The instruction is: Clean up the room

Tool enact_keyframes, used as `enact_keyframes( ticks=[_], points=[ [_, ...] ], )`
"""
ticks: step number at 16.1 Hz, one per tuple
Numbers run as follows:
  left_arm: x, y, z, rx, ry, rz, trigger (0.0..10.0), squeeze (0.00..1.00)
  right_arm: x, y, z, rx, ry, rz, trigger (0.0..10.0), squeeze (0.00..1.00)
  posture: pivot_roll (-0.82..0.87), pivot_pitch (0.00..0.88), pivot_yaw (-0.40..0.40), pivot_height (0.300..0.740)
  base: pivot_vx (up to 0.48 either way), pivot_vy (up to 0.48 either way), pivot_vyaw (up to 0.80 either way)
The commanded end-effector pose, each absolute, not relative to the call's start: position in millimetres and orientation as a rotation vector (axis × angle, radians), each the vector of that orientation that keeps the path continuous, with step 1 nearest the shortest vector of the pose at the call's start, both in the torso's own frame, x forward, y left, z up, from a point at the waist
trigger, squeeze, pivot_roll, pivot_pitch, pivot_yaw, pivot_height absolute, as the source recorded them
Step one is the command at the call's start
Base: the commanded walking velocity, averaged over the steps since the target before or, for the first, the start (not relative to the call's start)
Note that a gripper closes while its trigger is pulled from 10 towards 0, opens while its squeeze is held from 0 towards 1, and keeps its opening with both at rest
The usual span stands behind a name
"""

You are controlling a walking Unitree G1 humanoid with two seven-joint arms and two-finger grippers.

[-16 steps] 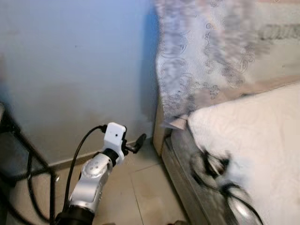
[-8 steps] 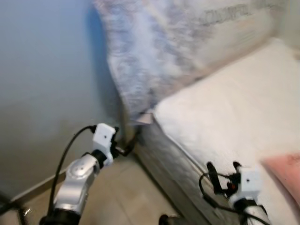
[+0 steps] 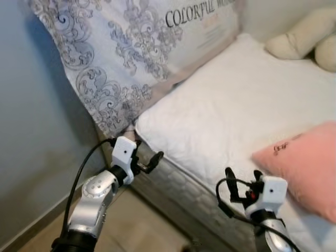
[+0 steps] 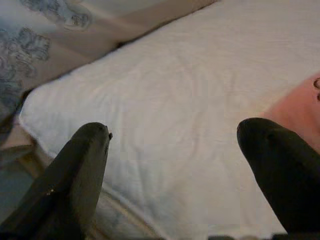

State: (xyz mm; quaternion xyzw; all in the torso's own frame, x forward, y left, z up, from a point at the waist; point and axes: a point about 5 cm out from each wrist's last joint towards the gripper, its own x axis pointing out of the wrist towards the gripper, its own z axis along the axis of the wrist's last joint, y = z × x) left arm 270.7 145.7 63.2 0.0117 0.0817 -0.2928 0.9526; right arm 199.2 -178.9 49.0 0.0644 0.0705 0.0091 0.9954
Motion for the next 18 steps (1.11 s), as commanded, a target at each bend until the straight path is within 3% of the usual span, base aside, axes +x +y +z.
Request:
enact_keyframes(
  ticks=[1,6,10,18],
  points=[
    [267.1,146.8,61.6,0.045,0.17,-0.636,10.0,0.0,195.5,-187.0,49.0,0.125,0.146,-0.017,10.0,0.0,-0.02,0.0,-0.004,0.726,0.0,0.0,-0.68],
    [268.9,143.9,65.3,0.006,0.154,-0.649,10.0,0.0,197.8,-185.5,50.5,0.13,0.133,-0.037,10.0,0.0,-0.01,0.0,-0.008,0.726,0.0,0.0,-0.68],
    [286.4,156.7,87.1,-0.087,0.037,-0.46,10.0,0.0,199.8,-201.4,64.5,0.121,0.032,-0.176,10.0,0.0,-0.01,0.0,-0.012,0.726,0.0,0.0,-0.68],
    [292.4,136.3,103.0,-0.138,0.025,-0.493,10.0,0.0,212.3,-190.7,64.9,0.161,0.037,-0.142,10.0,0.0,-0.01,0.0,-0.012,0.726,0.0,0.0,-0.68]
  ],
)
